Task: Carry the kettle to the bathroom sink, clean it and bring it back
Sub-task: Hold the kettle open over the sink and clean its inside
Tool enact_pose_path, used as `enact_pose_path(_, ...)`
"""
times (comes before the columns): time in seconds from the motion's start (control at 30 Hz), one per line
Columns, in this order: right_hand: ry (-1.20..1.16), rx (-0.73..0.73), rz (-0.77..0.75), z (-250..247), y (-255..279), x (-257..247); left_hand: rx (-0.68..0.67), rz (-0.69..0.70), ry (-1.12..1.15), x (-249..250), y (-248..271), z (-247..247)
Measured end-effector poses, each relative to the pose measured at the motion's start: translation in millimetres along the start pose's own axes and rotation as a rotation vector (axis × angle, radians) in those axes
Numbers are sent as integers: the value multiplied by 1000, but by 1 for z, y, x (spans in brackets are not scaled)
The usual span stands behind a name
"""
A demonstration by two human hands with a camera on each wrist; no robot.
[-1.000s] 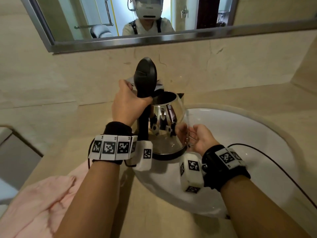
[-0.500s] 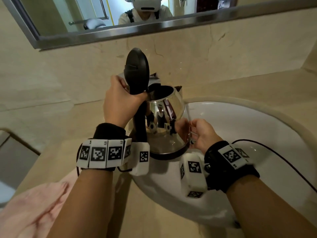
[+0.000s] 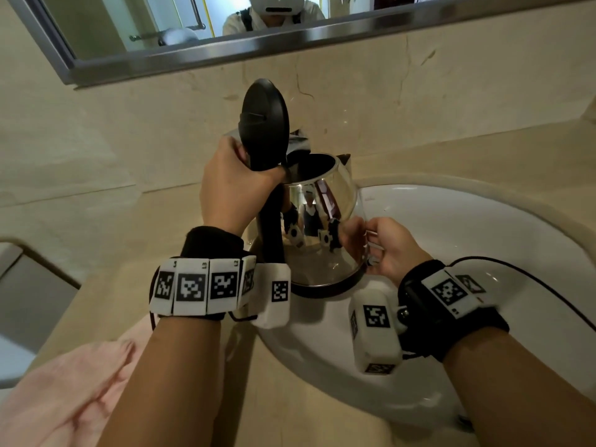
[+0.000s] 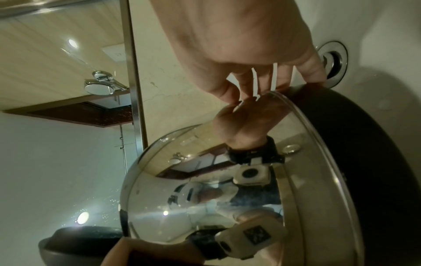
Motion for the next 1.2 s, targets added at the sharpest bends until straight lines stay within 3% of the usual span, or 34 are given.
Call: enact_pose_path(1.2, 5, 31, -7, 3, -10, 3, 5, 16, 16, 0, -1, 0)
Point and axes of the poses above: each hand's wrist, its own y-axis away from the middle knuckle, its own z-axis out of the palm, x = y × z, the point moved 3 cm from there along -y, towards the middle knuckle, and after that the axes turned 12 degrees about x, right-handed, at the moved point
